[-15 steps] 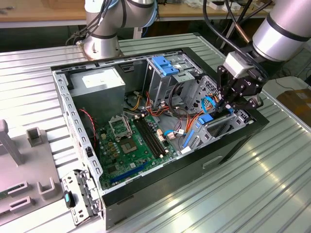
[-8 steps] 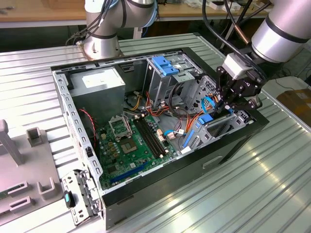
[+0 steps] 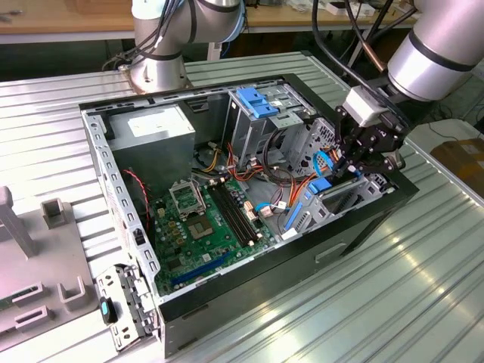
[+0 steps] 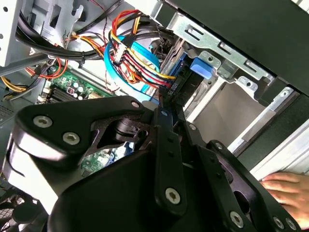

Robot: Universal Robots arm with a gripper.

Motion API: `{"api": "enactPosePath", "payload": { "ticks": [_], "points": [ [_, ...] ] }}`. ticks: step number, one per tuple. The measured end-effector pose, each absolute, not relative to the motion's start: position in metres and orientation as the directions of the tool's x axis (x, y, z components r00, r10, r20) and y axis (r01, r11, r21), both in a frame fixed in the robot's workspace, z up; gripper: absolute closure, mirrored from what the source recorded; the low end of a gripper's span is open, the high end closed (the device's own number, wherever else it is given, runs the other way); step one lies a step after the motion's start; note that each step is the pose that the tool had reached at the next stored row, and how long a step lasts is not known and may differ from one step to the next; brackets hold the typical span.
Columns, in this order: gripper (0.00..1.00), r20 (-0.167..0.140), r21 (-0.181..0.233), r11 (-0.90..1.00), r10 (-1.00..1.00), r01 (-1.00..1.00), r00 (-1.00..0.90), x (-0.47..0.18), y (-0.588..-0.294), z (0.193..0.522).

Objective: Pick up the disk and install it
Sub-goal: 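Insert the second disk wire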

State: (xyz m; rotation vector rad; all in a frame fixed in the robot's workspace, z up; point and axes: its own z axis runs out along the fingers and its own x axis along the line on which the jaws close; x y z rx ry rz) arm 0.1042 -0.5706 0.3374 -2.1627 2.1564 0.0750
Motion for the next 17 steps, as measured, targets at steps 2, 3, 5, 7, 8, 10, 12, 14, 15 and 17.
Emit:
{"api": "enactPosePath", "payload": {
  "ticks": [2,3,5,7,8,10,12,14,15,17],
  "points": [
    [0.84,-0.096,-0.027,-0.002,-0.995,-1.0,0.004,0.104,-0.571,0.337],
    [0.83,-0.097,-0.027,-0.002,-0.995,-1.0,0.004,0.104,-0.571,0.337],
    [0.76,-0.096,-0.027,-0.001,-0.995,-1.0,0.004,0.104,-0.571,0.35],
    [0.78,-0.096,-0.027,-0.002,-0.995,-1.0,0.004,0.104,-0.571,0.357],
    [0.85,-0.096,-0.027,-0.002,-0.995,-1.0,0.004,0.104,-0.571,0.357],
    [0.89,-0.096,-0.027,-0.002,-0.995,-1.0,0.004,0.104,-0.571,0.357],
    [0.89,-0.096,-0.027,-0.002,-0.995,-1.0,0.004,0.104,-0.571,0.357],
    [0.89,-0.096,-0.027,-0.002,-0.995,-1.0,0.004,0.104,-0.571,0.357],
    [0.89,-0.096,-0.027,-0.002,-0.995,-1.0,0.004,0.104,-0.571,0.357],
    [0.89,-0.096,-0.027,-0.002,-0.995,-1.0,0.004,0.104,-0.571,0.357]
  ]
}}
